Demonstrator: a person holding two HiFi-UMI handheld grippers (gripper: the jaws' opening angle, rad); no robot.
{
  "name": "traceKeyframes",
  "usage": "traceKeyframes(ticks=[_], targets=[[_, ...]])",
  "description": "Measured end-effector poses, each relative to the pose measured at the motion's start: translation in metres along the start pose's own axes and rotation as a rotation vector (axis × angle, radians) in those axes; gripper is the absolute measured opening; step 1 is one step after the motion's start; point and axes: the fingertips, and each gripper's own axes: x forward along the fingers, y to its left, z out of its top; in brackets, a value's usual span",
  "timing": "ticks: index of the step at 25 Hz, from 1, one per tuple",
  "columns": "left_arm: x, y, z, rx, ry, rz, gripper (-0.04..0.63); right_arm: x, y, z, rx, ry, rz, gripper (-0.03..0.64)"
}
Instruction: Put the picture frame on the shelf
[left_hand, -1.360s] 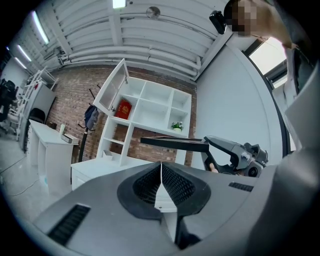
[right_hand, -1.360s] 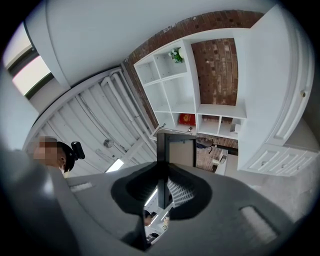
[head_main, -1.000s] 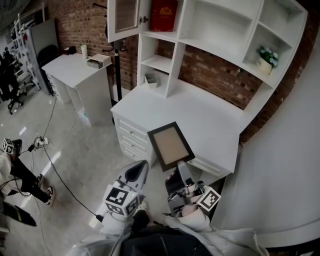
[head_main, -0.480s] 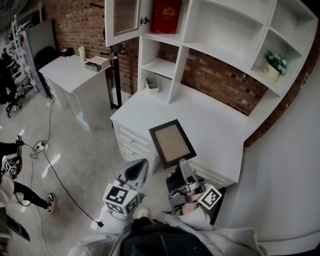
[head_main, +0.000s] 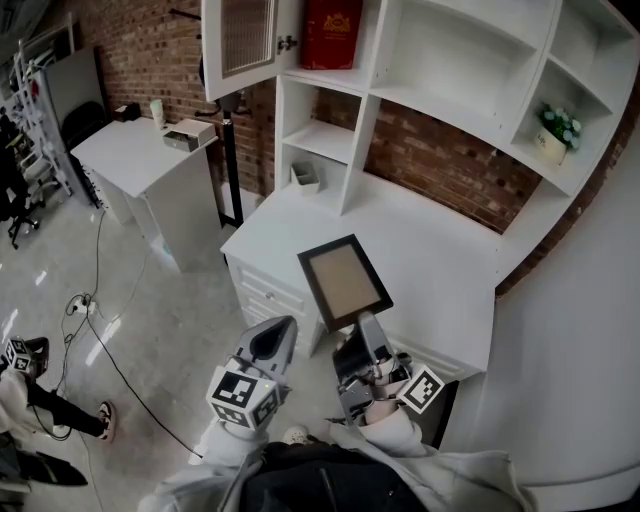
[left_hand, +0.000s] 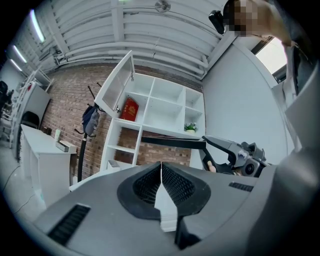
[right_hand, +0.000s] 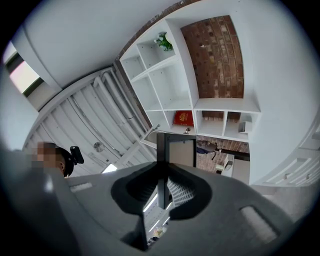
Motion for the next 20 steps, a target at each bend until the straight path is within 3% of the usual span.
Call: traceKeyframes(ticks=[7, 20], targets=[[0.009, 0.019, 0.002, 0.0, 0.007, -0.001, 0.006, 0.018, -0.01, 0.001, -0.006, -0.001, -0.001, 0.055], [0.016, 0.017, -0.01, -0.006, 0.047, -0.022, 0.006, 0.018, -0.019, 0.002, 0.002, -0.02, -0.034, 0.055]])
